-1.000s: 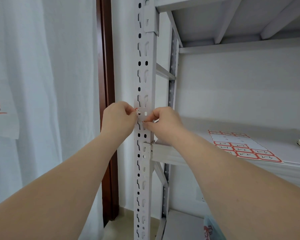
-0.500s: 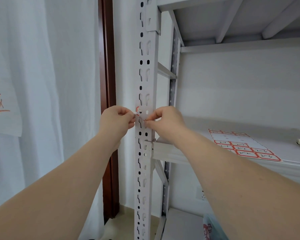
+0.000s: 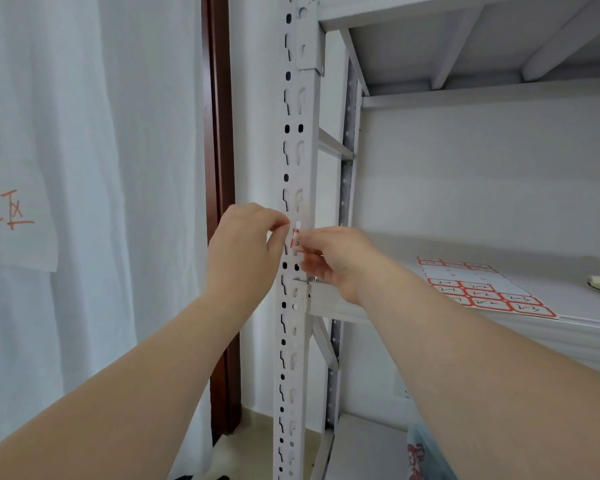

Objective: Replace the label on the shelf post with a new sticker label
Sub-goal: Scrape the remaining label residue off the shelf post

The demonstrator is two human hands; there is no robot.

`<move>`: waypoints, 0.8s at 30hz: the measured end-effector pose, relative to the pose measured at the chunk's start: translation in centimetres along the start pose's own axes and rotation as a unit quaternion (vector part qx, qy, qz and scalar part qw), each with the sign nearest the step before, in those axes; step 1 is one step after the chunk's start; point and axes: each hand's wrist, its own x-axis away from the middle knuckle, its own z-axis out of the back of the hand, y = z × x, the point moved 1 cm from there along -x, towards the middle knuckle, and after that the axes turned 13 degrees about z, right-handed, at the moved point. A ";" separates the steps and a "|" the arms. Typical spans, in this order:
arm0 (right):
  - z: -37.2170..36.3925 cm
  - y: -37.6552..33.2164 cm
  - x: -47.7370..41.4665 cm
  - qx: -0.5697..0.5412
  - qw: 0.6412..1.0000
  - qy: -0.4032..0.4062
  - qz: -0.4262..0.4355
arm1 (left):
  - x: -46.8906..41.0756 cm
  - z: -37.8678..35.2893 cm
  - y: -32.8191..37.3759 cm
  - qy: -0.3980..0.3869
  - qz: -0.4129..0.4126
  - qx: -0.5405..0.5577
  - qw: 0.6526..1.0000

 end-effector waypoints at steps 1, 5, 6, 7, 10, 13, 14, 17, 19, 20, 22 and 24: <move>-0.1 -0.1 0.1 -0.022 1.000 0.000 -0.007 | 0.1 0.0 0.0 0.003 -0.026 -0.014 1.000; -0.3 -0.4 0.4 -0.088 0.996 0.001 -0.028 | 0.6 0.2 0.0 -0.001 -0.087 -0.052 0.995; -0.4 -0.5 0.5 -0.097 0.995 0.000 -0.033 | 0.6 0.3 0.0 -0.001 -0.092 -0.060 0.994; -0.4 -0.5 0.6 -0.101 0.994 -0.002 -0.036 | 0.6 0.4 0.0 0.000 -0.098 -0.066 0.993; -0.5 -0.6 0.8 -0.106 0.994 0.006 -0.040 | 0.5 0.6 -0.1 -0.015 -0.114 -0.068 0.991; -0.4 -0.9 0.8 -0.132 0.990 0.024 -0.041 | 0.4 0.8 -0.1 -0.042 -0.142 -0.066 0.987; -0.3 -1.1 0.7 -0.138 0.989 0.032 -0.041 | 0.4 0.9 -0.1 -0.052 -0.152 -0.067 0.985; -0.3 -1.2 0.6 -0.135 0.989 0.051 -0.038 | 0.4 1.1 -0.2 -0.073 -0.174 -0.068 0.980; -0.5 -1.2 0.5 -0.113 0.992 0.055 -0.028 | 0.4 1.1 -0.4 -0.077 -0.167 -0.059 0.981; -0.5 -1.2 0.5 -0.093 0.994 0.058 -0.021 | 0.3 1.0 -0.6 -0.073 -0.154 -0.054 0.984; -0.7 -1.1 0.3 -0.030 0.998 0.063 0.002 | 0.0 0.9 -1.0 -0.053 -0.097 -0.046 0.993; -0.9 -1.0 0.2 0.054 0.996 0.063 0.042 | -0.6 0.7 -1.5 -0.032 -0.027 -0.033 0.999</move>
